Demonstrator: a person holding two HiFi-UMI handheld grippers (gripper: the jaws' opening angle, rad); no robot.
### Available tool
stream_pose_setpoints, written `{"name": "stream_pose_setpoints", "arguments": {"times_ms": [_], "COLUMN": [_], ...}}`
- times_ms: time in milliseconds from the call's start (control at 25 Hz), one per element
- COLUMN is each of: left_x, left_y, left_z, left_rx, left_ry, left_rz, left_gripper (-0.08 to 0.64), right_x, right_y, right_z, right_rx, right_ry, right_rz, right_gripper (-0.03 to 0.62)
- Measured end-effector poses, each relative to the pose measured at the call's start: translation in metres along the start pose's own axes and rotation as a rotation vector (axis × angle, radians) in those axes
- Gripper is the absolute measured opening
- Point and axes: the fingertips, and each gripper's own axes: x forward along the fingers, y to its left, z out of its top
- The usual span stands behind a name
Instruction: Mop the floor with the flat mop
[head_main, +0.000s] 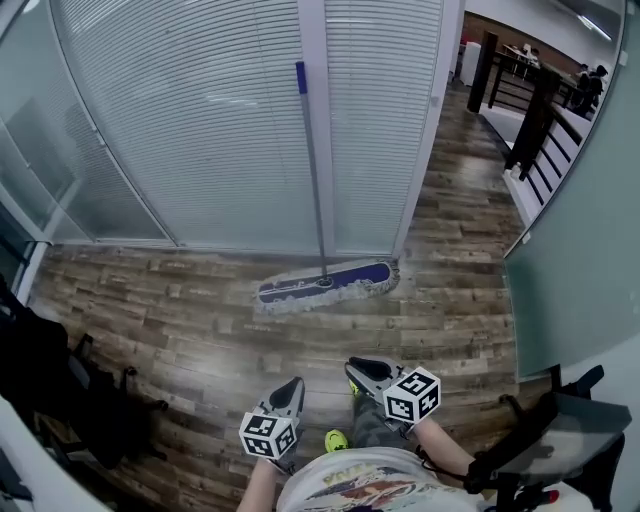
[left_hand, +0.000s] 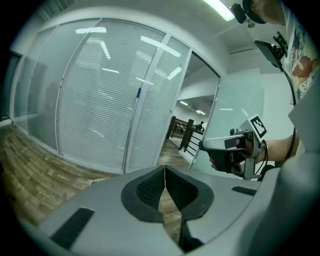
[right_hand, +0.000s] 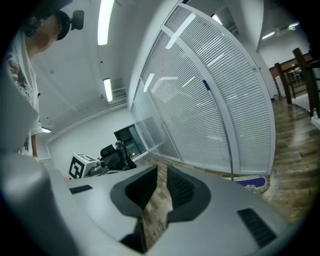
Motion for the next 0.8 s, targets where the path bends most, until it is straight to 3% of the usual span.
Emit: {"name": "stream_pose_setpoints", "arguments": {"times_ms": [320,560,800], "left_x": [0.1,0.194,0.261], "left_y": [0.066,0.078,0.101], "left_z": [0.081,0.149,0.193], "left_rx": [0.028,0.116,0.092], "left_ry": [-0.009,-0.021,-0.064], "left_rz": [0.132,0.163,0.183], "left_gripper": [0.014,0.014,0.014], "right_x": [0.078,0.103,0.137], "right_y": [-0.099,-0.185,-0.242], "right_z": [0.087,0.154,0.206], "right_rx": [-0.019,-0.03,-0.058], "right_ry": [-0.021,-0.036,-0.042], "right_rz": [0.094,0.131,0.173], "right_gripper": [0.061,0.063,0.063]}}
